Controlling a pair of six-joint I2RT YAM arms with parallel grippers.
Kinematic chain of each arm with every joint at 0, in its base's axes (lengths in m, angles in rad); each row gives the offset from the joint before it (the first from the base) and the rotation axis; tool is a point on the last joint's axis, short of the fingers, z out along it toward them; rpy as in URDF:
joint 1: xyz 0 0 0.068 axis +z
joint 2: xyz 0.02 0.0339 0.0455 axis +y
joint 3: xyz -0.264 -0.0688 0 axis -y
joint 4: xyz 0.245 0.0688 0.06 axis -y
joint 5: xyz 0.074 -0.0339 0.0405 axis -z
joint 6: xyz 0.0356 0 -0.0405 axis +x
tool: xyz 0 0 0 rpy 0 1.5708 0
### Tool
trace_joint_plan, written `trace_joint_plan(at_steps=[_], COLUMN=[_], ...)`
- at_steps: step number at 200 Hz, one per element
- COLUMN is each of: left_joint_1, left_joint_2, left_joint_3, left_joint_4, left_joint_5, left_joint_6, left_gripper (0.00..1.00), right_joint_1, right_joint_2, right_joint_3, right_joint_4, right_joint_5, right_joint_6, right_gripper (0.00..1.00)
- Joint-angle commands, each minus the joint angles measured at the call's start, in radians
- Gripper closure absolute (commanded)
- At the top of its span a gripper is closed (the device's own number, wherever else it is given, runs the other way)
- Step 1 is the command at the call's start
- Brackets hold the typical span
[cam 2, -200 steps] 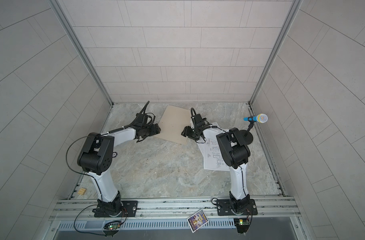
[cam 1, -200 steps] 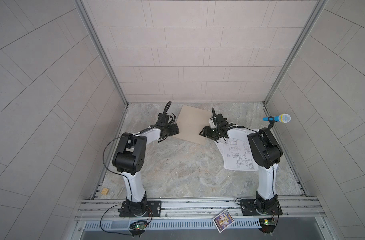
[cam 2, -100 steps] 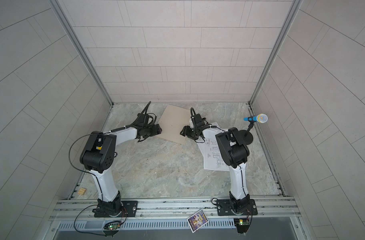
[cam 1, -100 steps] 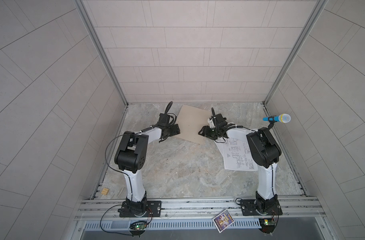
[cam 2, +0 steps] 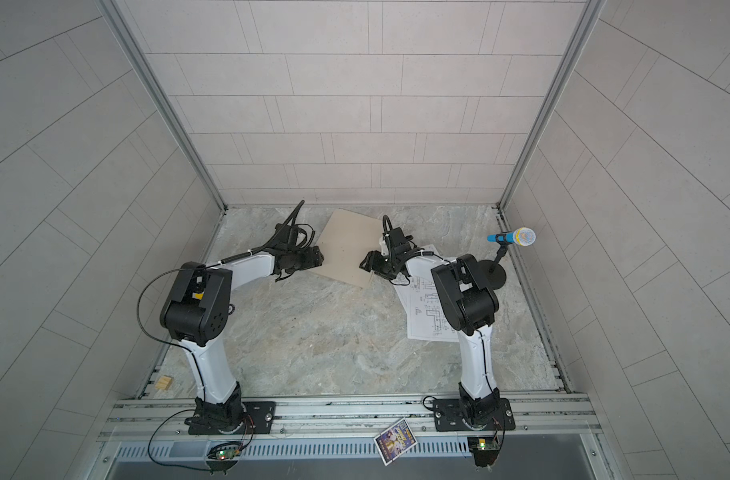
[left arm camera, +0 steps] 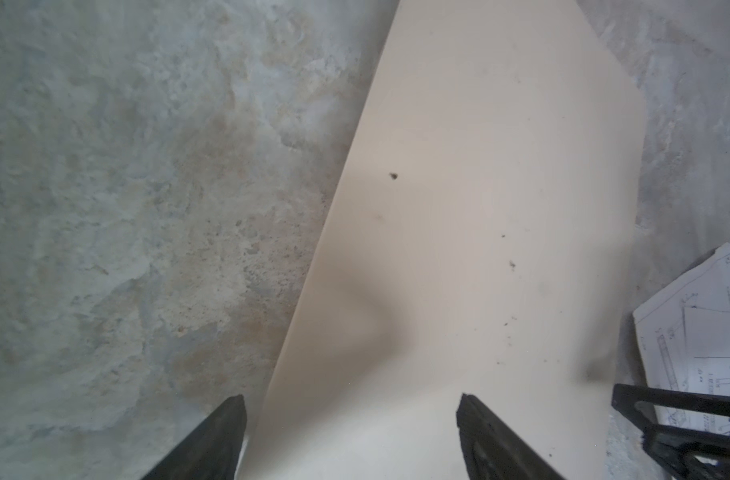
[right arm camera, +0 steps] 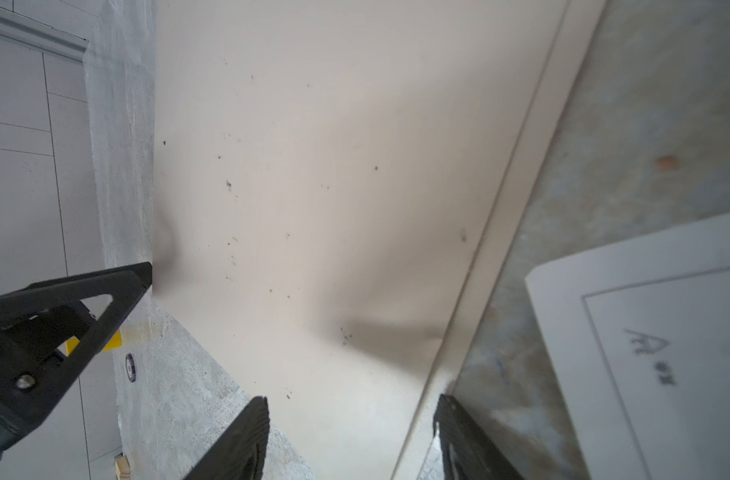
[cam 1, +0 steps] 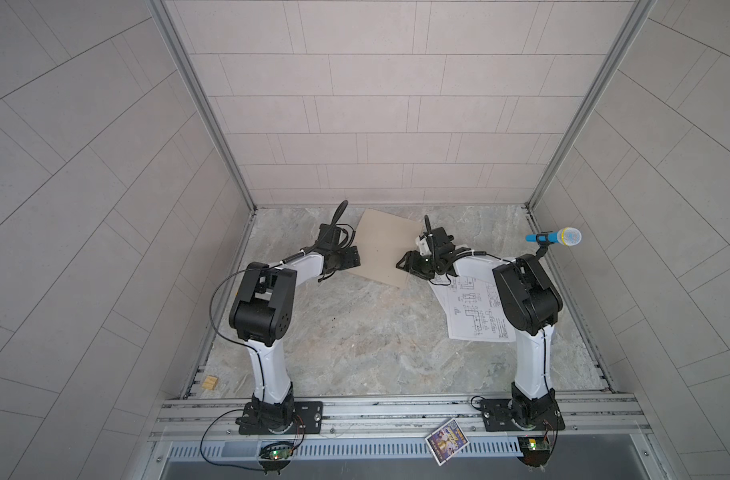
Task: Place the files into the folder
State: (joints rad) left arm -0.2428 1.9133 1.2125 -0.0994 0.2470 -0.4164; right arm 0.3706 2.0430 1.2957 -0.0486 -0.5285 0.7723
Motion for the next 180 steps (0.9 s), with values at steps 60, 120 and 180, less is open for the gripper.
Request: trace_joint_plan(at_steps=[60,120,180], left_joint_1=[0.0,-0.001,0.002], left_joint_2=[0.048,0.014,0.042], left_joint_3=[0.019,0.026,0.065], left_joint_4=[-0.021,-0.021,-0.038], left_joint_5=[-0.001,-0.079,-0.102], left_joint_6=[0.02,0.039,0.065], left_gripper=[0.18,0.17,0.16], right_joint_1=[-0.002,-0.002,-0.004], right_joint_2=[0.016,0.008,0.004], right_joint_3=[-0.018,-0.029,-0.03], right_joint_4=[0.015,0.022,0.018], right_joint_5=[-0.031,-0.025,-0.016], right_joint_6=[0.004,0.001,-0.001], right_gripper=[0.35,0.36,0.36])
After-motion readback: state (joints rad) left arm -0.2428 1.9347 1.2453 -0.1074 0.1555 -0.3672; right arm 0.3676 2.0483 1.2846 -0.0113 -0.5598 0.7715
